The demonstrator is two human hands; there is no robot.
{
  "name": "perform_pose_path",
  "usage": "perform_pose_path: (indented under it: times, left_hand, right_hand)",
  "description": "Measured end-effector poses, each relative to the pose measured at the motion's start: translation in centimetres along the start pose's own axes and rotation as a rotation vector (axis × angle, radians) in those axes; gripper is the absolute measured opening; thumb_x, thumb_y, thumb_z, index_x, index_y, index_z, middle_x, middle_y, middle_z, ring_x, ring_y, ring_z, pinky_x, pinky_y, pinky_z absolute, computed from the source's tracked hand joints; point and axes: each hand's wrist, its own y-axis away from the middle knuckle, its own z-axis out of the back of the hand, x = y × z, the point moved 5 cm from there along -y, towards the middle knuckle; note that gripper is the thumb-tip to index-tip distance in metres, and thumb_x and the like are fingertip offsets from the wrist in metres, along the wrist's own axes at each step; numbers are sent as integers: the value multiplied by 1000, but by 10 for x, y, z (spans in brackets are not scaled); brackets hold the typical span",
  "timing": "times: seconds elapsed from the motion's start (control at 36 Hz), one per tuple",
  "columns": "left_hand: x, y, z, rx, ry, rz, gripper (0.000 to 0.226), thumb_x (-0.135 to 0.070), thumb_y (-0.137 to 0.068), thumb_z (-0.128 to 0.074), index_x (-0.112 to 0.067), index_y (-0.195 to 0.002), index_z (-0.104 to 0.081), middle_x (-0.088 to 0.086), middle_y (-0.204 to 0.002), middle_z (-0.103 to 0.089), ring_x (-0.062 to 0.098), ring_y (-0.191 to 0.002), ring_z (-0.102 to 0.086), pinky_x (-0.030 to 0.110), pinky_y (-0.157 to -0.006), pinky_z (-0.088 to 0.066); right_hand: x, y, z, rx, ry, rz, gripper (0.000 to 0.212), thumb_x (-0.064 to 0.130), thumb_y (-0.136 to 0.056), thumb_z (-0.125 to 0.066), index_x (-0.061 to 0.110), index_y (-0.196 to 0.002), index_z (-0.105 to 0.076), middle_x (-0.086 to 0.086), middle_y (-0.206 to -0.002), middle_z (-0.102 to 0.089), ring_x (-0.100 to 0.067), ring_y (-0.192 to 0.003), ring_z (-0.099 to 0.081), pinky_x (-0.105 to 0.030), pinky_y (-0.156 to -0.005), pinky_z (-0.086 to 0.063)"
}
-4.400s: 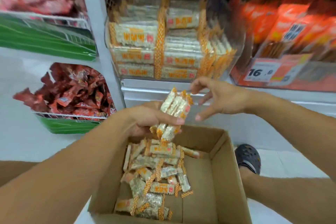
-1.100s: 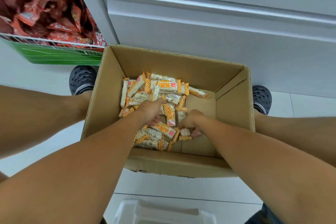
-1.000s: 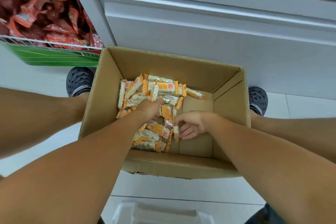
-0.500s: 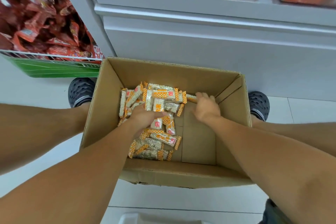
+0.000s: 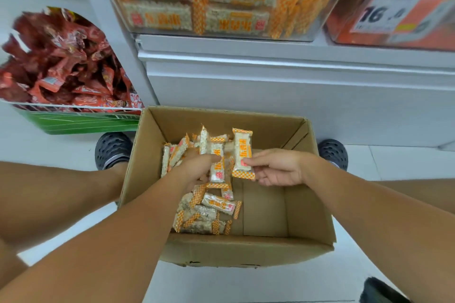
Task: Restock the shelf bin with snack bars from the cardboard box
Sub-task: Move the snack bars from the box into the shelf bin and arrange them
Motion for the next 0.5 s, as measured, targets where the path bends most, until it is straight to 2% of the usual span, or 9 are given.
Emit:
perform_pose_path:
  times: [0.06, 0.11, 0.17, 0.19, 0.28, 0.33, 0.39, 0.44, 0.5]
  left_hand:
    - [-21, 13, -9, 46, 72, -45, 52, -39, -91, -68, -10, -132, -53, 4, -87, -68, 19, -76, -58, 29, -63, -52]
    - [-47, 31, -18, 142, 152, -110, 43, -52, -91, -62, -17, -116, -68, 5, -103, -75, 22, -87, -66, 33, -77, -53]
    - [-73, 54, -20, 224, 181, -187, 55, -62, -85, -60, -15, -112, -72, 9, -107, -75, 24, -93, -70, 37, -87, -53]
    - [-86, 64, -19, 255, 170, -231, 60, -62, -80, -63, -11, -111, -72, 11, -106, -75, 25, -93, -71, 36, -85, -55]
    - [-126, 96, -13, 314, 104, -368, 49, -37, -75, -74, -2, -109, -70, 18, -106, -72, 23, -80, -72, 30, -66, -59]
    - [-155, 116, -1, 268, 49, -435, 46, -24, -77, -77, 2, -113, -67, 19, -105, -72, 24, -77, -71, 33, -65, -60]
    - [-188, 138, 12, 198, -111, -527, 53, -31, -72, -84, -5, -115, -68, 9, -102, -75, 26, -85, -71, 38, -76, -59]
    - [-219, 162, 25, 115, -340, -643, 70, -49, -57, -91, -13, -113, -68, -1, -93, -72, 22, -81, -65, 31, -64, -49]
    - [-244, 184, 34, 60, -455, -717, 67, -50, -58, -91, -24, -113, -64, -7, -98, -71, 13, -88, -64, 24, -58, -44]
  right_hand:
    - [19, 18, -15, 18, 30, 89, 31, 27, -86, -71, 12, -113, -68, -6, -99, -69, -12, -77, -60, -18, -60, -50]
    - [39, 36, -30, -24, 163, 152, 14, 26, -88, -69, 13, -93, -73, -5, -86, -67, -11, -70, -59, -16, -57, -49]
    - [62, 55, -40, -94, 303, 203, 25, 24, -92, -68, 17, -69, -72, -2, -69, -65, -10, -61, -61, -15, -51, -48]
    - [75, 65, -46, -126, 379, 219, 29, 26, -92, -69, 16, -65, -70, -2, -65, -64, -9, -57, -61, -14, -48, -47]
    - [118, 105, -63, -250, 702, 249, 37, 43, -85, -74, 9, -73, -67, -7, -63, -65, -12, -52, -60, -18, -47, -44]
    - [150, 135, -72, -328, 920, 272, 42, 48, -79, -79, 9, -72, -65, -8, -64, -66, -17, -54, -59, -24, -49, -44]
    - [180, 163, -78, -358, 984, 336, 42, 39, -78, -83, 5, -96, -67, -8, -82, -70, -19, -65, -66, -25, -54, -50]
    - [209, 189, -83, -318, 713, 467, 62, 26, -82, -80, 8, -132, -49, -4, -112, -66, -22, -80, -72, -28, -62, -56]
    - [230, 209, -90, -220, 427, 590, 74, 23, -82, -76, 21, -145, -36, -1, -119, -65, -27, -90, -73, -33, -73, -60]
